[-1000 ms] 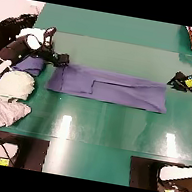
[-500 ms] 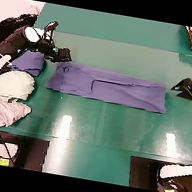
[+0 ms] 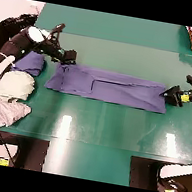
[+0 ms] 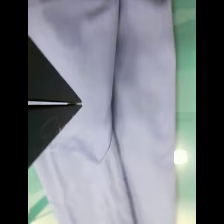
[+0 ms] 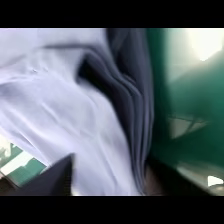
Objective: Fold the shirts.
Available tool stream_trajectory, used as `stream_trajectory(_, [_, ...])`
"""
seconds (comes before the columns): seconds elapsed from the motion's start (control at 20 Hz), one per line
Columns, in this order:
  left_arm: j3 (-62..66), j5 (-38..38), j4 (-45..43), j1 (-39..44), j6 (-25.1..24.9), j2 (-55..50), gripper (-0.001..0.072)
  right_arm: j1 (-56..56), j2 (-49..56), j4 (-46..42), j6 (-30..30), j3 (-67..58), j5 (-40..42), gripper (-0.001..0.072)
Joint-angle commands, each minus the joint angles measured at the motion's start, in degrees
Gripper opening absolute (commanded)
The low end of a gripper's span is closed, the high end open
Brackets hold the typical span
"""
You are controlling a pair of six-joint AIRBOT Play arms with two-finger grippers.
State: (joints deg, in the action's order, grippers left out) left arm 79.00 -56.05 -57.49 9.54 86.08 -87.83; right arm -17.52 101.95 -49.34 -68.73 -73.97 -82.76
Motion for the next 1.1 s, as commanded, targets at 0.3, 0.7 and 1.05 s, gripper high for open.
stream_trajectory(0.3, [9.75,2.54,4.00,12.09,-0.94,-10.64,0.0029,3.63,-4.68,1.99,2.43,-8.81,-4.33,0.0013])
stream_trajectory(0.7, [26.36,1.33,9.99,21.03,-0.31,-27.61,0.0029,13.03,-14.19,12.31,-6.97,-24.98,-5.33,0.0013])
stream_trajectory(1.05, [28.24,2.89,11.15,22.18,0.96,-30.62,0.0029,28.41,-14.05,12.22,-7.10,-33.27,1.05,0.0013])
